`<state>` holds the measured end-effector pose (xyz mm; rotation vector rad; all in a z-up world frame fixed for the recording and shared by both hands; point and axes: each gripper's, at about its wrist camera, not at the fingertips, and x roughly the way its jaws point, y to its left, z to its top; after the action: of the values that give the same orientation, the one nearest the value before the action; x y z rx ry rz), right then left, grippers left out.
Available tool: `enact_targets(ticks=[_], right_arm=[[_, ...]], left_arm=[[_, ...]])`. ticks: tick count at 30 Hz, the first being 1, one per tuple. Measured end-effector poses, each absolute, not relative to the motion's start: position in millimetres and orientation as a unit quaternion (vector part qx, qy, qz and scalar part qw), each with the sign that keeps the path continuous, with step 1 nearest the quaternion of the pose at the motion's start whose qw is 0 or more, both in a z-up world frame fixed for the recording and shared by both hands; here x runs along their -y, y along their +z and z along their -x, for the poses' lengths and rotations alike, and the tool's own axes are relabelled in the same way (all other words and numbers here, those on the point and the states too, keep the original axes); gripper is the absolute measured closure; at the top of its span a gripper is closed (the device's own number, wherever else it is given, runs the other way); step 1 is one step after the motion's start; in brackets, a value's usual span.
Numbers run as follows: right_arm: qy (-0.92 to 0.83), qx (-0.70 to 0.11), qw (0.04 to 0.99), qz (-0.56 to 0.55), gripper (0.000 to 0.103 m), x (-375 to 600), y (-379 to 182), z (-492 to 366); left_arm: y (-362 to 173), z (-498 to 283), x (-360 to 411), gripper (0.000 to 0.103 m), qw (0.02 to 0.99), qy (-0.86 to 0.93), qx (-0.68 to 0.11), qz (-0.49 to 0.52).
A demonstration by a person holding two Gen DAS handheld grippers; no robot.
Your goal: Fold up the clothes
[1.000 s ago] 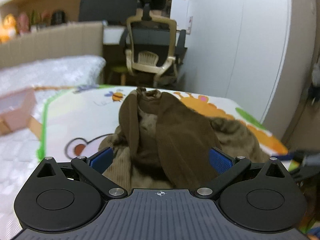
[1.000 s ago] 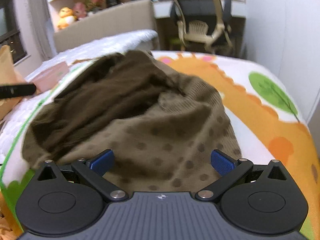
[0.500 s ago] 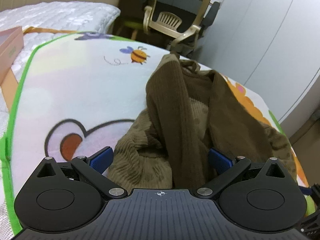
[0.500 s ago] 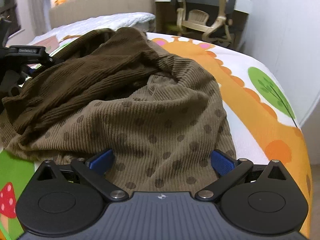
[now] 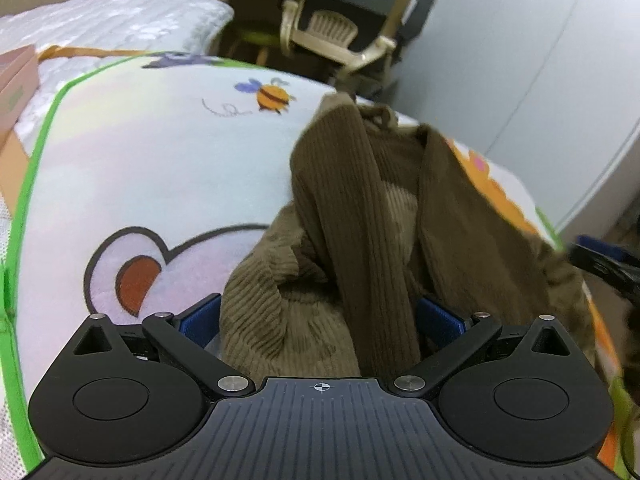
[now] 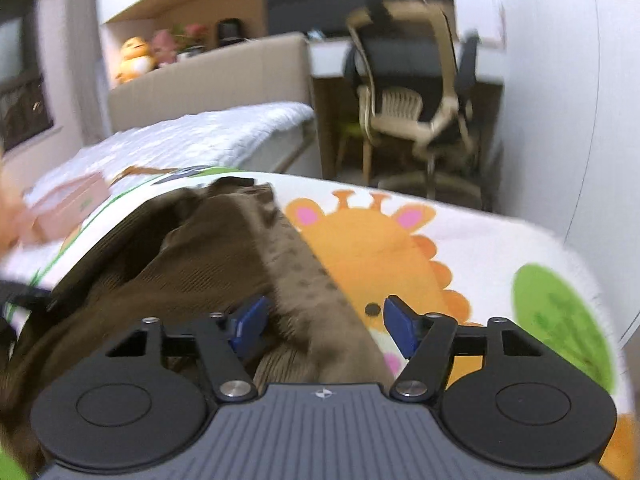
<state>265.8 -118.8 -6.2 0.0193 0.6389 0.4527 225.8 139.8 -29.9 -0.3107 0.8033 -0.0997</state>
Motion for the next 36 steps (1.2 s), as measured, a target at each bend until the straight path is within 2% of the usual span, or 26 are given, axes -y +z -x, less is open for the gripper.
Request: enact_targets(ticks=[2, 4, 5, 6, 7, 12, 14, 18, 20, 22, 25, 27, 28, 34, 36], right_arm=[[0.232, -0.331, 0.914, -0.021, 0.038, 109.9, -16.0, -286.7], [0.247, -0.349, 0.904, -0.017, 0.044, 98.0, -27.2, -295.7], [0.257, -0.359, 0.897, -0.014, 0.056, 90.7, -33.7, -295.4], [0.266, -0.366, 0.892, -0.007, 0.061, 84.6, -38.3, -292.5], [0.265, -0.363, 0.893, 0.005, 0.061, 79.8, -39.9, -285.8], [0.279, -0.373, 0.885, 0.013, 0.065, 90.8, -35.3, -237.9], [0.283, -0.373, 0.883, 0.022, 0.065, 104.7, -35.1, -205.1], [0.284, -0.375, 0.882, 0.021, 0.065, 140.9, -33.6, -139.7], [0.273, -0.371, 0.887, 0.032, 0.065, 158.7, -30.1, -112.1], [0.251, -0.353, 0.9, 0.05, 0.064, 172.2, -19.9, -88.0], [0.254, -0.318, 0.912, 0.049, 0.061, 182.9, 4.9, -60.1], [0.288, -0.31, 0.905, 0.036, 0.052, 183.5, 18.6, -42.4], [0.31, -0.316, 0.896, 0.028, 0.05, 181.9, 21.6, -35.5], [0.368, -0.385, 0.846, -0.038, 0.045, 174.6, 7.3, -28.5], [0.368, -0.402, 0.836, -0.062, 0.044, 175.1, 0.8, -29.6]], left_arm=[[-28.6, -224.2, -138.8, 0.0, 0.918, -0.04, -0.373, 0.129], [-31.1, -225.3, -138.7, 0.004, 0.918, -0.048, -0.376, 0.118], [-32.4, -225.9, -138.7, 0.015, 0.918, -0.051, -0.378, 0.112], [-33.6, -226.5, -138.7, 0.023, 0.917, -0.055, -0.38, 0.106], [-33.4, -225.7, -137.5, 0.025, 0.919, -0.053, -0.375, 0.105], [-27.8, -206.3, -119.3, 0.053, 0.918, -0.063, -0.383, 0.083], [-23.5, -186.7, -108.8, 0.056, 0.914, -0.08, -0.39, 0.078], [-21.9, -131.3, -82.0, 0.055, 0.901, -0.127, -0.409, 0.064], [-22.2, -101.1, -69.0, 0.048, 0.894, -0.155, -0.416, 0.058], [-19.4, -75.4, -59.4, 0.045, 0.889, -0.174, -0.42, 0.052], [-0.1, -56.2, -59.5, 0.027, 0.899, -0.179, -0.396, 0.045], [17.1, -53.2, -63.0, 0.012, 0.91, -0.181, -0.368, 0.057], [25.6, -51.7, -64.7, 0.01, 0.915, -0.182, -0.353, 0.063], [16.6, -75.9, -50.1, 0.011, 0.912, -0.177, -0.36, 0.078], [3.0, -81.3, -48.5, 0.019, 0.906, -0.169, -0.378, 0.092]])
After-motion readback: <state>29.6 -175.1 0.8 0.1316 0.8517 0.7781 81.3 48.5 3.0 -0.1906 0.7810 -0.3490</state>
